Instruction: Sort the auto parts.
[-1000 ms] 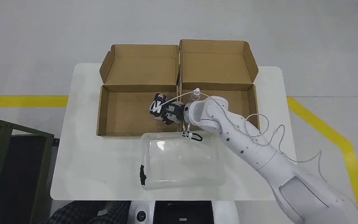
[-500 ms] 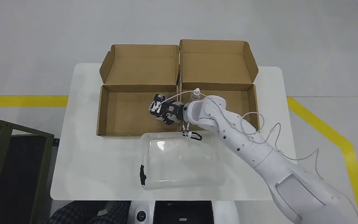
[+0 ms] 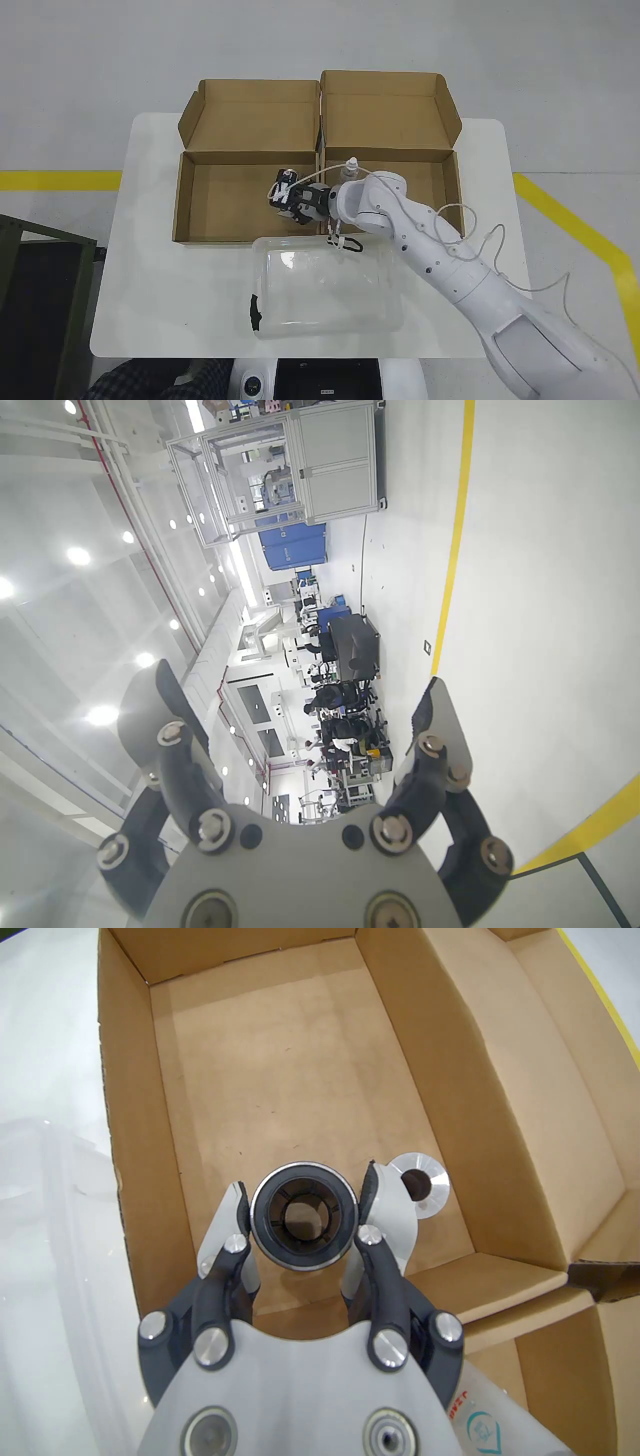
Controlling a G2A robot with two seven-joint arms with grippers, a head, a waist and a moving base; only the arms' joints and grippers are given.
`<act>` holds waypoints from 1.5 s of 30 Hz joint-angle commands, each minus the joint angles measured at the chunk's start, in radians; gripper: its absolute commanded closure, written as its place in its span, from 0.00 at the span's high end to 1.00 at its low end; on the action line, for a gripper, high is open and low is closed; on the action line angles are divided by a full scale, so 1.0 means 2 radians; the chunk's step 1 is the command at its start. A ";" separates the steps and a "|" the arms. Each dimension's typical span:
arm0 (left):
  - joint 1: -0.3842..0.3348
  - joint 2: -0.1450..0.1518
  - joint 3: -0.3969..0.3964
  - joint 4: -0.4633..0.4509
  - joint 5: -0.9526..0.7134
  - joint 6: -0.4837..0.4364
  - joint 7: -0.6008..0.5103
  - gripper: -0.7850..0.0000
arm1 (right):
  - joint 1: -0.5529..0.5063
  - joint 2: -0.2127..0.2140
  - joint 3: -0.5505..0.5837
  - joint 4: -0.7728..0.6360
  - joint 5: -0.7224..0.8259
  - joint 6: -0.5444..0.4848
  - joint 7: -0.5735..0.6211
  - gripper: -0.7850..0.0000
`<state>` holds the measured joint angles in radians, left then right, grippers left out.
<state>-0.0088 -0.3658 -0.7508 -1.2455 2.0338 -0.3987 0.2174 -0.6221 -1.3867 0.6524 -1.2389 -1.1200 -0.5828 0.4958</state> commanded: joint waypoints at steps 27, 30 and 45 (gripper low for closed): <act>0.000 0.000 0.000 0.000 0.000 0.000 0.000 1.00 | -0.229 0.071 0.215 -0.269 -0.094 -0.029 -0.145 0.79; 0.000 0.000 0.000 0.000 0.000 0.000 0.000 1.00 | -0.261 0.078 0.241 -0.284 -0.112 -0.034 -0.176 0.85; 0.000 0.000 0.000 0.000 0.000 0.000 0.000 1.00 | -0.412 0.103 0.382 -0.306 -0.142 -0.002 -0.316 1.00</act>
<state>-0.0088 -0.3658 -0.7508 -1.2455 2.0338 -0.3987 0.2174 -1.4315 -1.1819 1.4029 -1.8484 -1.4040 -0.5919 -0.1263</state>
